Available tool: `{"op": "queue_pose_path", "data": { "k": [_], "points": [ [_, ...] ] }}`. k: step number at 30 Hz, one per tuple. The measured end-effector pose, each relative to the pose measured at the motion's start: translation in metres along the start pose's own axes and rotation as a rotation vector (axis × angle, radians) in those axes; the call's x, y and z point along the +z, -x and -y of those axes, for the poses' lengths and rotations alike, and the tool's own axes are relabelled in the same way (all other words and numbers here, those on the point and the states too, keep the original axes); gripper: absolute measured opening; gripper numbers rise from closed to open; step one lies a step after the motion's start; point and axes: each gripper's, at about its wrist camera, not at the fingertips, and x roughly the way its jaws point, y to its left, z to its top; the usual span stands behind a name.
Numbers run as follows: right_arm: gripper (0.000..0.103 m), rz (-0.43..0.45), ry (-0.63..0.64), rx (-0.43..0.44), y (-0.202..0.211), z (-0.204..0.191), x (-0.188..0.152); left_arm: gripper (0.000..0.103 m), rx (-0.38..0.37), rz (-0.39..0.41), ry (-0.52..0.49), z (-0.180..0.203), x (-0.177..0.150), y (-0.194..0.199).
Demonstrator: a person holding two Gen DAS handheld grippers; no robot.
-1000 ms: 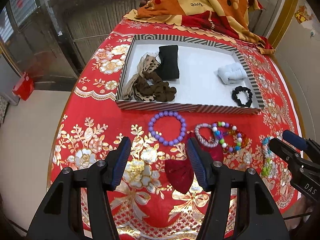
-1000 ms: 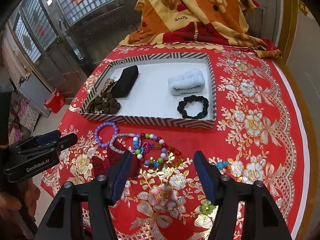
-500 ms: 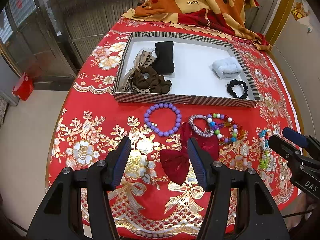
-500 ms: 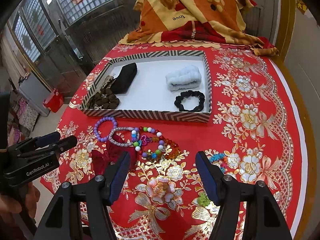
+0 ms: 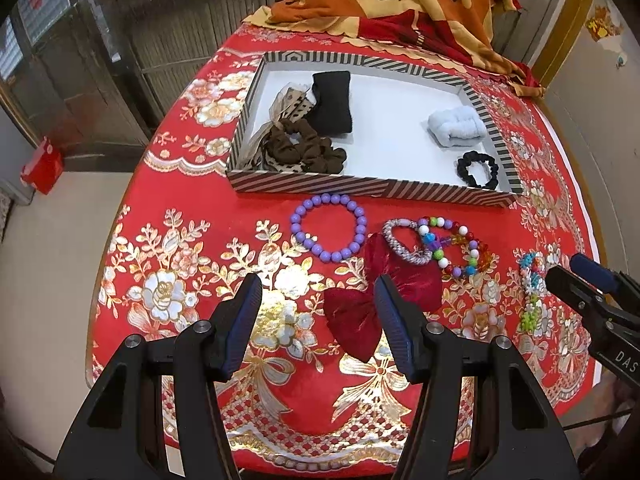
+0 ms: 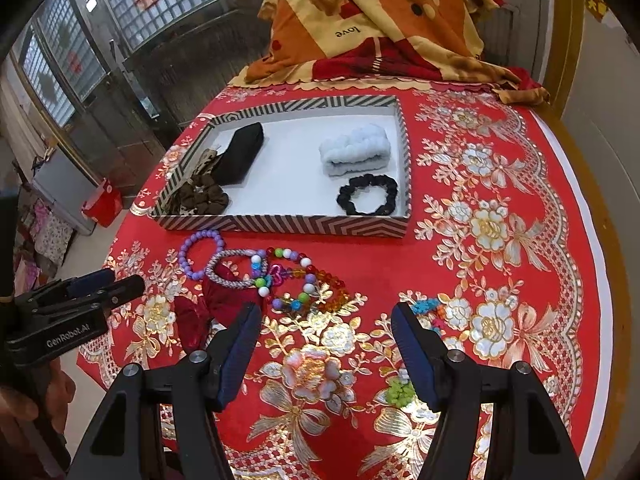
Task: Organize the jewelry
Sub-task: 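Move the left gripper toward the red bow while the right gripper reaches for the beaded bracelets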
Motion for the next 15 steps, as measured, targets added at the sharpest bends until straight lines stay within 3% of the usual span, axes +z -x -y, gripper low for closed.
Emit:
{"op": "queue_pose_path", "data": {
  "k": [15],
  "points": [
    [0.065, -0.047, -0.050, 0.014, -0.019, 0.022, -0.014, 0.058, -0.135, -0.116, -0.045, 0.001, -0.016, -0.027]
  ]
}}
